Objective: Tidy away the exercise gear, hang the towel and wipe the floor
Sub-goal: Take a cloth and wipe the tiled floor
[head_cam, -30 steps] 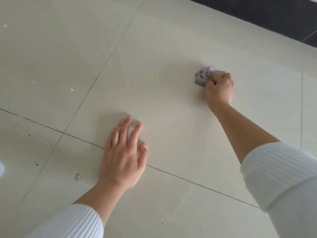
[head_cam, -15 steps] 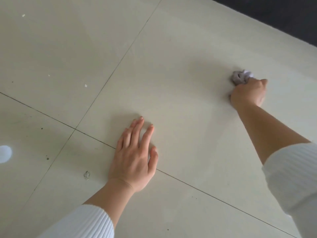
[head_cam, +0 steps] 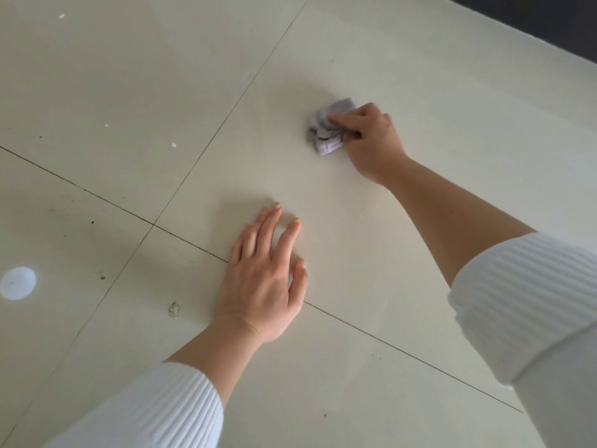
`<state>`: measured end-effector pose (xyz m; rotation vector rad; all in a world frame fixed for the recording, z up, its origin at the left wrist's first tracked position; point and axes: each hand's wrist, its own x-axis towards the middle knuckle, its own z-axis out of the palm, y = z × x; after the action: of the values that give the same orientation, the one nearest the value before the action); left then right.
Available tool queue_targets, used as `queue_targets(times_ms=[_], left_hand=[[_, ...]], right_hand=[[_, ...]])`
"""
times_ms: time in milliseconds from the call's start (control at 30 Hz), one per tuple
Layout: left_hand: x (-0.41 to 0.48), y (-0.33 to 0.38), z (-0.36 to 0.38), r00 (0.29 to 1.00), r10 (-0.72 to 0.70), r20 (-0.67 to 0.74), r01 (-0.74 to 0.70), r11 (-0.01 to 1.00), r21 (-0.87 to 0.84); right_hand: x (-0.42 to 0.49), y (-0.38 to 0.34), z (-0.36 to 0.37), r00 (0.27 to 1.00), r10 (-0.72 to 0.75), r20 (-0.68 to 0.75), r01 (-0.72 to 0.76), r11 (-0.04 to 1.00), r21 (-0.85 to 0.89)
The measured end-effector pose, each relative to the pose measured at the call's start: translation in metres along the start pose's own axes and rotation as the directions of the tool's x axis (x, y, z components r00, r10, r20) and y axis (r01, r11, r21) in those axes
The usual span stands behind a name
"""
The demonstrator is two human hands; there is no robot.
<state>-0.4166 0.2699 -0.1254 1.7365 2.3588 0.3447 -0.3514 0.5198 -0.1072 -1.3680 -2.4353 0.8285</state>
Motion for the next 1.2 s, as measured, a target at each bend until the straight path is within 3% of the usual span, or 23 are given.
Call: queue_targets(times_ms=[167,333,467,667,800,900,967,1033,1067,1133,1200], left_hand=[[0.002,-0.002,0.001,0.999,-0.006,-0.035,0.004,0.998,-0.056],[0.003,-0.008,0.007,0.995,0.031,-0.091,-0.043,0.989,-0.139],[0.003,-0.010,0.010,0.994,0.059,-0.087,-0.068,0.991,-0.112],[-0.016,-0.001,-0.008,0.993,0.063,0.100,-0.074,0.992,0.103],[-0.079,0.010,-0.012,0.988,0.085,0.131,-0.101,0.988,0.117],[-0.120,0.010,-0.011,0.981,0.135,0.141,-0.153,0.980,0.124],[-0.145,0.005,-0.011,0.975,0.169,0.143,-0.189,0.971,0.146],[-0.171,0.001,-0.012,0.971,0.183,0.156,-0.210,0.960,0.183],[-0.183,0.000,-0.012,0.968,0.186,0.166,-0.217,0.957,0.191],[-0.203,0.001,-0.014,0.961,0.189,0.200,-0.225,0.958,0.177],[-0.216,0.001,-0.013,0.957,0.191,0.220,-0.228,0.961,0.158]], right_hand=[[-0.052,-0.002,0.003,0.986,-0.091,0.137,0.087,0.996,0.034],[-0.138,-0.003,0.008,0.983,-0.091,0.156,0.080,0.994,0.076],[-0.215,-0.011,0.017,0.985,-0.089,0.146,0.075,0.992,0.099],[-0.355,-0.025,0.041,0.966,-0.158,0.207,0.137,0.985,0.109],[-0.427,-0.040,0.048,0.928,-0.163,0.335,0.126,0.984,0.130],[-0.433,-0.042,0.028,0.869,-0.112,0.481,-0.013,0.968,0.250],[-0.418,-0.033,0.005,0.916,0.045,0.400,-0.210,0.901,0.380],[-0.395,-0.006,-0.019,0.948,0.283,0.143,-0.317,0.841,0.439],[-0.385,0.010,-0.029,0.926,0.377,0.024,-0.355,0.846,0.397],[-0.381,0.037,-0.035,0.859,0.502,-0.100,-0.486,0.861,0.153],[-0.396,0.036,-0.019,0.881,0.453,-0.139,-0.462,0.886,-0.037]])
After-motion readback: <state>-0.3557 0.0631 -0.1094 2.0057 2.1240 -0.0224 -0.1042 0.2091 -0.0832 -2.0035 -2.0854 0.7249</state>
